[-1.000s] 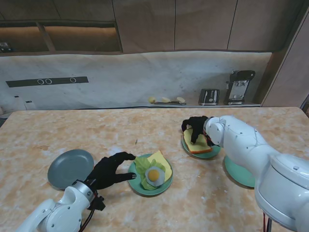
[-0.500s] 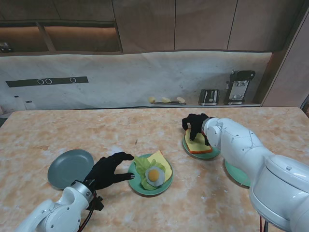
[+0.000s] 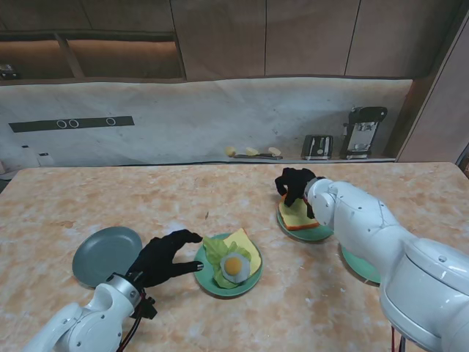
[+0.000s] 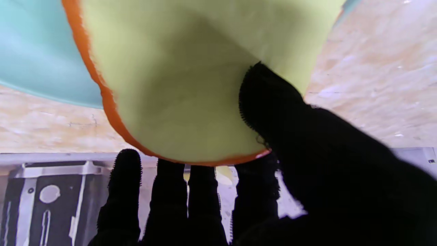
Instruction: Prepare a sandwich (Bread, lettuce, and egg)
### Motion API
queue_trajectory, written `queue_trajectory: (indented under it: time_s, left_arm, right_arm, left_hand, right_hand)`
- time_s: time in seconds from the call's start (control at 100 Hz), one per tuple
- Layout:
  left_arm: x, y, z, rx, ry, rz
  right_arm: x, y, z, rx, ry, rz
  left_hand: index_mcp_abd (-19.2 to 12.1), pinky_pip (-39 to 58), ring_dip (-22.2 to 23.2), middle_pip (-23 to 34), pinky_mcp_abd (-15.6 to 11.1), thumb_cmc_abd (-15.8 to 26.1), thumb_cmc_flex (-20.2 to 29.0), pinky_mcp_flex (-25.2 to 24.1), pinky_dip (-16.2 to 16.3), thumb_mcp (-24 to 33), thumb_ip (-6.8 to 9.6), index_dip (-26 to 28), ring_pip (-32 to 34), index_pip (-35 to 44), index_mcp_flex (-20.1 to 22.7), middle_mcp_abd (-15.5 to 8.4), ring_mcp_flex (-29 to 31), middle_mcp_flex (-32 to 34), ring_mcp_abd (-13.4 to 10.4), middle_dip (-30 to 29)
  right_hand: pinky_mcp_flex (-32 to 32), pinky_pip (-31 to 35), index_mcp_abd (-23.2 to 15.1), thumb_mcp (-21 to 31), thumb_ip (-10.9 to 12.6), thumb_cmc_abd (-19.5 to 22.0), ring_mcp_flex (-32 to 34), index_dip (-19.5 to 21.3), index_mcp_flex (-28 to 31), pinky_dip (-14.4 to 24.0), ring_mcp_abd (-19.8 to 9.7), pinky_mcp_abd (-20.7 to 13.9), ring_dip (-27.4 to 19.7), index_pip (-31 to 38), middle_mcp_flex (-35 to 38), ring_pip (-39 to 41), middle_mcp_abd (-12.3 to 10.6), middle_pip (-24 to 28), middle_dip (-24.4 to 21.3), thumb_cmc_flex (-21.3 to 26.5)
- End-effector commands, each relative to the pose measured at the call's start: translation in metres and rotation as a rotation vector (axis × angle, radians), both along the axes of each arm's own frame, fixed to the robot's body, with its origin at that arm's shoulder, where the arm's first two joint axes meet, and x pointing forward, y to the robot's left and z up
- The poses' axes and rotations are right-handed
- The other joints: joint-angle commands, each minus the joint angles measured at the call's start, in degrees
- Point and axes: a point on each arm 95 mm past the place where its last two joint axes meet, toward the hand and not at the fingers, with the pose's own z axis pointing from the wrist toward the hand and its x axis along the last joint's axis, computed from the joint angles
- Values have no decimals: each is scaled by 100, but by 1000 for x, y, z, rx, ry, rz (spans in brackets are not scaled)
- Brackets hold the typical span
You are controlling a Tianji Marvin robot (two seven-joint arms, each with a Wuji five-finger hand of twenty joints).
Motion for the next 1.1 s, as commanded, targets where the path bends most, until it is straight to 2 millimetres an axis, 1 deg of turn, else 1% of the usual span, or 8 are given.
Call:
queue_trajectory:
  time_s: [0.0,0.18,0.35,0.47,0.62,0.75,0.92,1.09]
  left_arm:
    - [-3,-1,-2,2,11,-9]
    - [-4,0,-1,-2,-2,-11]
    - [-6,-3,0,-26,-4,-14]
    - [-8,-3,1,-32,-5,-18]
    - [-11,-5,3,-37,-10,-25]
    - [-13,-7,5,-40,-11,-32]
    - [-15,-8,7,-42,-21,-37]
    - [-15,-9,9,-43,-32,-41]
  right_arm:
    - [-4,7,-3,7,12,28]
    - [-7,7,2,30,17,70]
    - [-12,6,8,64,28,78]
    - [-16,4,15,95,14,79]
    - [-22,-2,21,102,8,84]
    - [-27,-7,28,116,4,81]
    - [-35,-16,40,145,13,80]
    - [-43,-25,50,188,12,73]
  left_hand:
    - [-67,95,94,50,35,201,83,-9,106,-69,18,31,97,51,99,-67,96,49,-9,60]
    - [-55,124,100,77,17,202,91,22,107,-68,15,46,119,99,190,-89,130,111,-9,70]
    - [-56,141,100,73,30,213,67,14,105,-77,8,41,123,95,212,-85,124,115,2,66]
    - [-49,144,98,72,38,217,63,10,99,-77,6,40,122,95,235,-90,122,127,2,65]
    - [-50,147,97,78,48,217,57,15,94,-79,5,37,127,86,244,-72,147,180,15,66]
    - [-55,147,94,68,53,218,53,18,88,-79,5,33,123,75,251,-63,149,185,21,63]
    - [-64,151,95,66,61,218,51,23,85,-77,5,31,123,62,245,-75,162,192,16,65]
    - [-70,136,92,64,64,216,50,-1,74,-77,6,33,114,59,240,-71,156,198,15,66]
  right_hand:
    - [42,141,32,71,-103,381,263,-53,491,-71,-13,-61,158,467,312,63,-157,116,-2299,137]
    - [410,266,23,147,-113,383,1004,-3,651,-153,113,11,45,460,1373,-108,-173,6,-2257,96]
    - [1066,330,201,330,-76,285,1712,91,619,-240,331,144,-83,499,2117,-258,9,24,-2252,165]
    - [1453,232,431,555,14,186,2217,103,520,-442,498,-15,-115,576,2494,-198,140,361,-2234,251]
    - [1792,380,466,510,104,197,2475,94,451,-500,496,107,-96,579,2607,-93,169,590,-2178,447]
    - [2439,1048,508,496,186,162,2798,78,488,-331,591,286,160,554,2727,411,216,836,-2152,571]
    - [2771,1427,560,578,224,144,2959,26,493,-246,651,467,369,497,2727,956,268,868,-2129,602]
    - [3422,1923,716,1084,350,-110,3132,-27,518,-180,748,349,204,388,2770,1486,360,951,-2047,774]
